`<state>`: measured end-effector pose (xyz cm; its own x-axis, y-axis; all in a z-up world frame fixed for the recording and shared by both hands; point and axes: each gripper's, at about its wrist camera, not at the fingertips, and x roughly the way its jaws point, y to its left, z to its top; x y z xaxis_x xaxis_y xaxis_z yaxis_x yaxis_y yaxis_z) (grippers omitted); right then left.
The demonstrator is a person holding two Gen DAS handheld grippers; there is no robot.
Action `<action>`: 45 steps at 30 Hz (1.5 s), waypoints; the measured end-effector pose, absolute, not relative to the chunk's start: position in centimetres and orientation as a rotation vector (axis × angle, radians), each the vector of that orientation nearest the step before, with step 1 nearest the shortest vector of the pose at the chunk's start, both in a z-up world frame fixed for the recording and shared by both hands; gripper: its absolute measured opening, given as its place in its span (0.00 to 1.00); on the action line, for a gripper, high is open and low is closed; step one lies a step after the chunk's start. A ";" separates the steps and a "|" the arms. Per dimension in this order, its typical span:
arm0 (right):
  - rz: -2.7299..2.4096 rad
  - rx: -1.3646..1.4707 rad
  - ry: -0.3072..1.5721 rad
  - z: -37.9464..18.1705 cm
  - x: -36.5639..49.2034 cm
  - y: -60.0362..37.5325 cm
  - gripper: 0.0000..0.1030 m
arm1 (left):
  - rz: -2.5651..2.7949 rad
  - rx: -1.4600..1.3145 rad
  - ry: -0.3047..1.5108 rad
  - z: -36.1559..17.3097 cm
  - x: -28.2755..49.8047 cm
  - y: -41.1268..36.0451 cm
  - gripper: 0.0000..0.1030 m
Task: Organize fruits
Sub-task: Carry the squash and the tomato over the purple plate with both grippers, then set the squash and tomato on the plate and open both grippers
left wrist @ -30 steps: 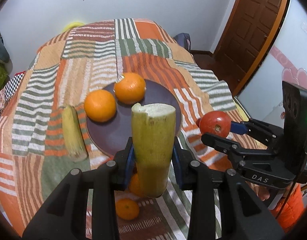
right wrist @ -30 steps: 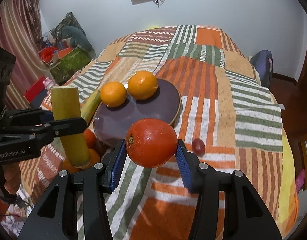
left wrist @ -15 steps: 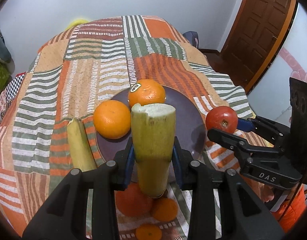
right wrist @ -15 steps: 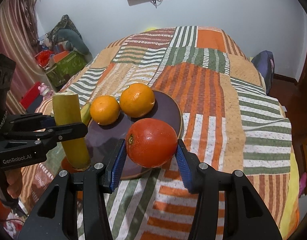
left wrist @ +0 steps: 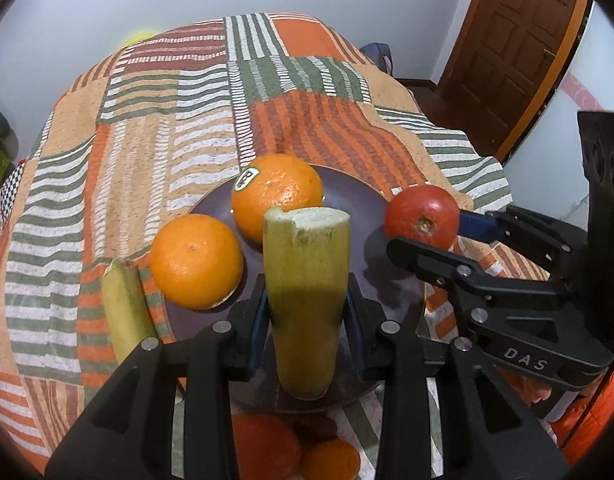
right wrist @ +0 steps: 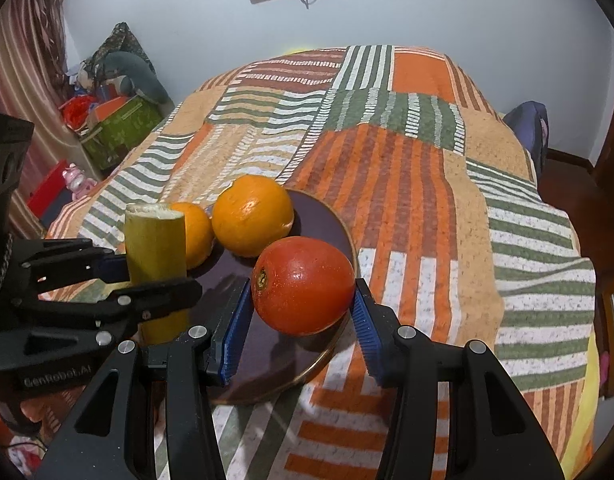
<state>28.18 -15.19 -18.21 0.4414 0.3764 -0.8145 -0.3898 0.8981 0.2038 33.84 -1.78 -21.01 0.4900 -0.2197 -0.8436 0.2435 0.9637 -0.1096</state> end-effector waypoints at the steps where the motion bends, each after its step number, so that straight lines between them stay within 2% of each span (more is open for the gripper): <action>1: 0.473 -0.017 1.007 -18.3 28.3 -15.2 0.44 | -0.285 0.031 1.021 -21.1 34.0 -1.9 0.33; 12: 0.481 -0.034 1.033 -19.4 29.3 -14.4 0.44 | -0.240 -0.065 1.046 -22.2 35.3 0.7 0.33; 33: 0.534 -0.080 1.083 -21.3 29.6 -11.9 0.44 | -0.253 -0.024 1.066 -22.6 34.8 0.9 0.35; 36: 0.538 -0.076 1.087 -21.4 29.6 -11.8 0.44 | -0.259 -0.042 1.074 -22.6 34.9 1.0 0.38; 41: 0.539 -0.057 1.103 -21.4 29.8 -11.9 0.45 | -0.234 -0.034 1.041 -21.8 34.2 1.1 0.56; 45: 0.539 -0.065 1.117 -21.3 29.5 -11.8 0.45 | -0.231 -0.028 1.003 -20.5 33.2 1.6 0.56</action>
